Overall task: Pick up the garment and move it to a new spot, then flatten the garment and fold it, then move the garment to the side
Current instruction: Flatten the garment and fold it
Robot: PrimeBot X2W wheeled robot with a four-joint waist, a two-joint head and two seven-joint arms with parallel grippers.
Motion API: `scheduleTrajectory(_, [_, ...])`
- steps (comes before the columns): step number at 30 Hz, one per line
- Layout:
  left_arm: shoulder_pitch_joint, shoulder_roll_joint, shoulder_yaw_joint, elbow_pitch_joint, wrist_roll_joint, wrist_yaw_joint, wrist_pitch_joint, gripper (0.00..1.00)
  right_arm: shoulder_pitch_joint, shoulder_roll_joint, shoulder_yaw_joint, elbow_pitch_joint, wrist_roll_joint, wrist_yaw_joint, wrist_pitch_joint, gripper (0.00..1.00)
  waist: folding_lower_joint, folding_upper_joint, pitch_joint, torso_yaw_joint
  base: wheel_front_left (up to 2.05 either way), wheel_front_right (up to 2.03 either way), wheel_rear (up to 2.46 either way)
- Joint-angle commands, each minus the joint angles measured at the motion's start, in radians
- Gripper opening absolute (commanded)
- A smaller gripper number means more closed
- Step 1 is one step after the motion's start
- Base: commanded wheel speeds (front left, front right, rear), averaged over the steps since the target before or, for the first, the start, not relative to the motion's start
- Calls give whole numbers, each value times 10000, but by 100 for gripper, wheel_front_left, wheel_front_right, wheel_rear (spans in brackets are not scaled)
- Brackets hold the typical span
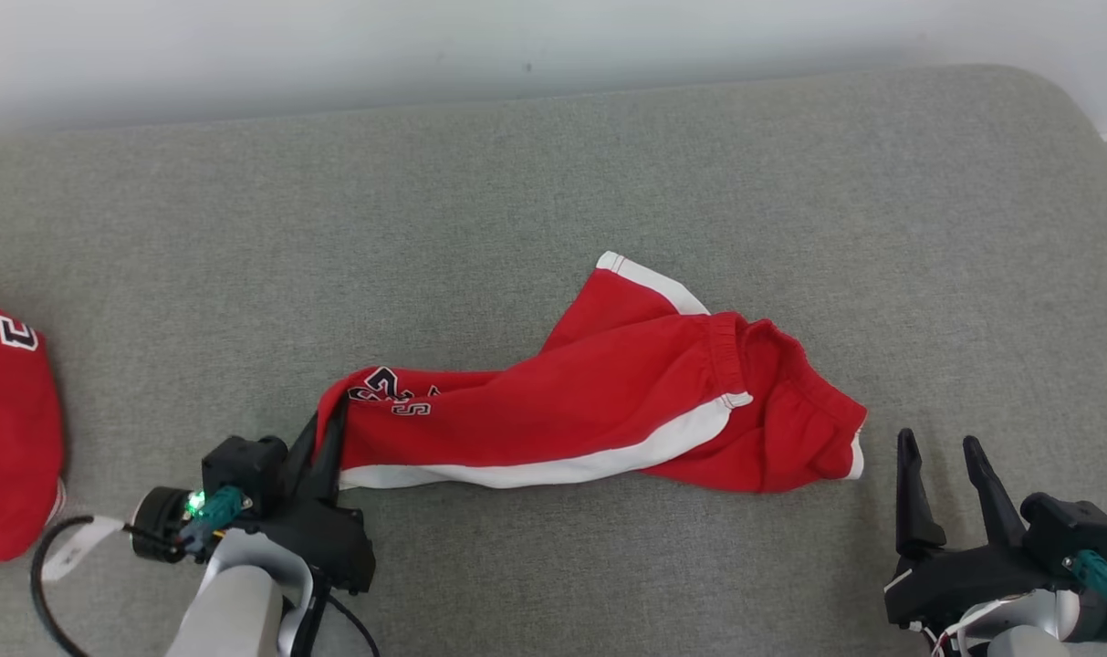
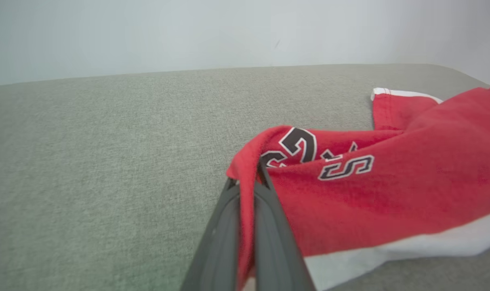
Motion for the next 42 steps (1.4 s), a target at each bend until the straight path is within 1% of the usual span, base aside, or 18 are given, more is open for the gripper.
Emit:
scheduleTrajectory(1, [-221,71,25,259,128,-31,-12,0,-37,-7,60,11,69,0,-4,100,-1,-1,86,-95,0,0,0])
scheduleTrajectory(3, [-510,105,57,617,248,-42,-12,0,-140,6,142,7,102,0,-5,100,-1,-1,150,-184,0,0,0])
scheduleTrajectory(6, [-852,142,192,1021,315,131,-12,0,-247,11,162,8,115,0,-5,100,-1,-1,234,-303,0,0,0])
scheduleTrajectory(7, [-905,128,246,1201,275,171,-12,5,-237,8,173,11,117,0,-5,100,-1,-1,241,-340,0,0,0])
scheduleTrajectory(8, [-963,110,301,1291,259,235,-12,16,-231,17,186,23,109,0,-4,100,-1,-1,240,-372,0,0,0])
scheduleTrajectory(9, [-996,102,362,1401,267,300,-12,49,-247,33,187,29,99,0,-4,100,-1,-1,226,-403,0,0,0])
scheduleTrajectory(10, [-1011,94,413,1539,270,361,-12,98,-272,32,193,28,94,0,-5,100,-1,-1,209,-427,0,0,0])
scheduleTrajectory(11, [-1015,101,460,1610,290,392,-12,100,-289,22,194,34,99,0,-3,100,-1,-1,180,-443,0,0,0])
scheduleTrajectory(14, [-842,136,637,1518,338,566,-12,100,-270,13,161,0,94,0,-5,100,-1,-1,40,-418,0,0,0])
scheduleTrajectory(19, [-15,41,909,465,378,796,-12,100,-115,43,307,-238,0,0,-5,100,-1,-1,-304,-204,0,0,0])
scheduleTrajectory(27, [1868,-140,1124,-1532,485,910,-11,100,201,-75,803,-557,-114,0,-5,100,-1,-1,-910,426,0,0,0])
scheduleTrajectory(28, [1868,-140,1124,-1532,485,910,-11,100,201,-75,803,-557,-114,0,-5,100,-1,-1,-910,426,0,0,0])
scheduleTrajectory(33, [2921,-213,1234,-2497,601,1067,-11,100,351,-71,1040,-528,-204,0,-5,100,-1,-1,-1227,819,0,0,0])
scheduleTrajectory(36, [3606,-238,1258,-2834,658,1136,-11,100,502,-28,1146,-473,-280,0,-5,100,-1,-1,-1469,1034,0,0,0])
scheduleTrajectory(42, [4293,-259,1224,-3193,728,1163,-11,100,692,25,1348,-499,-507,0,-3,100,-1,-1,-1747,1174,0,0,0])
